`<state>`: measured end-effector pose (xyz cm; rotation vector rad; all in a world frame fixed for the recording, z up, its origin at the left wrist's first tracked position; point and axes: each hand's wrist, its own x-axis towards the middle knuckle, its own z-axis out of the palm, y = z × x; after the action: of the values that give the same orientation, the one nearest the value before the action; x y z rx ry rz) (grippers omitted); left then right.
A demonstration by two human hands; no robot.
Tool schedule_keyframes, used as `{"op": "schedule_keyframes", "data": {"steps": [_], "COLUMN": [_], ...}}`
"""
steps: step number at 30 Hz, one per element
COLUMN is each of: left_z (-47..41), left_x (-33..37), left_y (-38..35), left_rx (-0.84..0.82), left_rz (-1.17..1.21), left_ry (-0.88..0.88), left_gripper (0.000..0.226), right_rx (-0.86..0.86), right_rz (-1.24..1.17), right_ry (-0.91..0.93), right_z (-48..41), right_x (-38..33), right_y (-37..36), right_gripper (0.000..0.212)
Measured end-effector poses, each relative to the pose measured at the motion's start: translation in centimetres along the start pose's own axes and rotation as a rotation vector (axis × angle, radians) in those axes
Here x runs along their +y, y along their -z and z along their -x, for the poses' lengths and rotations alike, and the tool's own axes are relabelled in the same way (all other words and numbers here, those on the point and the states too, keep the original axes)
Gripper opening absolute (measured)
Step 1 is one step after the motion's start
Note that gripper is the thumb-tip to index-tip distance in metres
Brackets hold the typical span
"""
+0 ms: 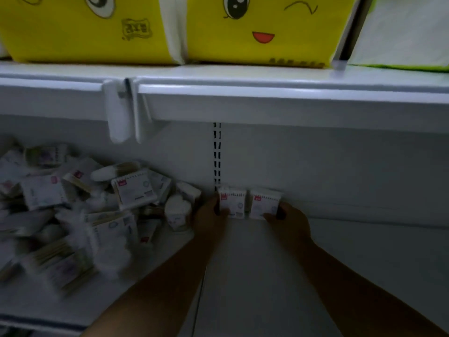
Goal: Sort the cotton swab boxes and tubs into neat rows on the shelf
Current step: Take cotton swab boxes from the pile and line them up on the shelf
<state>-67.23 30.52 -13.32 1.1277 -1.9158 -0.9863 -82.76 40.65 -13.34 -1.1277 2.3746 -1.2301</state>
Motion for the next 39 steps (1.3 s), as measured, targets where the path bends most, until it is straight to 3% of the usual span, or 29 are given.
{"op": "schedule_keyframes", "data": {"steps": [6,10,15,18,21,24,29,34,39], "left_z": [-0.2,0.5,3.7,5.7,7.2,8.4,10.9,14.0,14.9], "left_x": [0.4,1.4,2.7,4.4,5.2,4.5,-0.2,-6.5,-11.3], "left_y": [-0.6,-0.2,1.7,4.7,10.0,17.6,31.8,42.6,48.9], "left_rx": [0.061,0.029,0.003,-0.054,-0.130,-0.157,-0.264,-0.237,-0.159], "left_rz": [-0.099,-0.091,-0.225,-0.137,-0.198,-0.449,-0.817,-0.929,-0.867], "left_ry": [0.064,0.107,-0.077,-0.169,-0.365,-0.404,-0.190,0.005,0.103], "left_gripper": [0.040,0.044,0.051,0.049,0.038,0.034,0.058,0.062,0.064], "right_rx": [-0.019,-0.060,0.065,0.240,0.287,0.155,-0.291,-0.320,-0.409], "right_rz": [0.061,-0.043,-0.009,0.163,0.268,0.365,0.645,0.666,0.655], "right_ry": [0.044,0.040,-0.053,0.076,0.267,0.394,0.569,0.739,0.880], "right_z": [-0.1,0.0,1.8,3.6,5.8,8.3,13.0,18.4,20.4], "right_x": [0.3,0.6,0.7,-0.1,-4.0,-10.3,-21.5,-29.1,-33.1], "right_y": [-0.4,0.1,1.8,2.9,2.6,0.0,-6.5,-14.6,-20.4], "right_gripper": [0.041,0.043,0.050,0.036,0.019,0.017,0.056,0.056,0.057]}}
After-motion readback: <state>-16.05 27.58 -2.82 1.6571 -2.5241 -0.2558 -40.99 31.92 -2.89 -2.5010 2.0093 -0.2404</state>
